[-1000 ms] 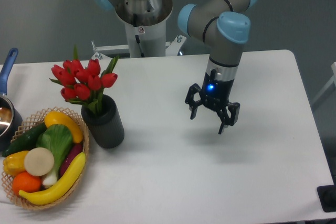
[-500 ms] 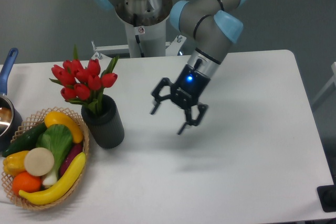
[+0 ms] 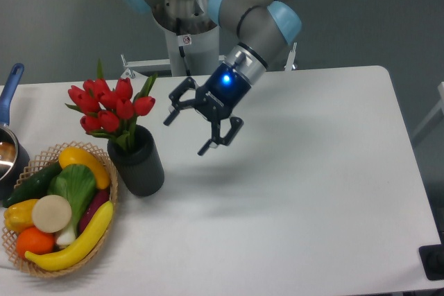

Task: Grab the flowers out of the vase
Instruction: 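Swing the open gripper over to the tulip stems above the vase, then close the gripper around the red tulip stems at the vase mouth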

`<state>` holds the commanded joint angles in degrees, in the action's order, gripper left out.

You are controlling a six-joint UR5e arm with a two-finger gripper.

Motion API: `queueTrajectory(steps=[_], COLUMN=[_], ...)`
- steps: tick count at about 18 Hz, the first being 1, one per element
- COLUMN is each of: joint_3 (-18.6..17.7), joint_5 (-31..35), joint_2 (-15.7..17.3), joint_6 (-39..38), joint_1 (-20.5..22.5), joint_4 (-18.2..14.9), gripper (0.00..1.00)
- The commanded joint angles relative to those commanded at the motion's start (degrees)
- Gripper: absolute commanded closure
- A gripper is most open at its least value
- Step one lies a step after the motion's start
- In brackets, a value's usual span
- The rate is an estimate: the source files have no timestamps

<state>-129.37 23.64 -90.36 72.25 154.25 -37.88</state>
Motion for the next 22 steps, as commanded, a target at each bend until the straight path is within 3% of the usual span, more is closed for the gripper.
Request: queueTrajectory(steps=[4,9,16,22], joint_3=[-2.99,-3.78,-2.65,-0.19], joint_5=[0.09,0.09,-0.09,-0.26], joint_2=[1.41,1.50,0.54,-3.59], joint_6=[2.54,2.90,2.90,2.64], joint_1=[-0.44,-3.25,-7.21,-10.28], joint_4=[0.00,0.00,0.09,0.26], gripper=[0.00,0.00,0.00,0.00])
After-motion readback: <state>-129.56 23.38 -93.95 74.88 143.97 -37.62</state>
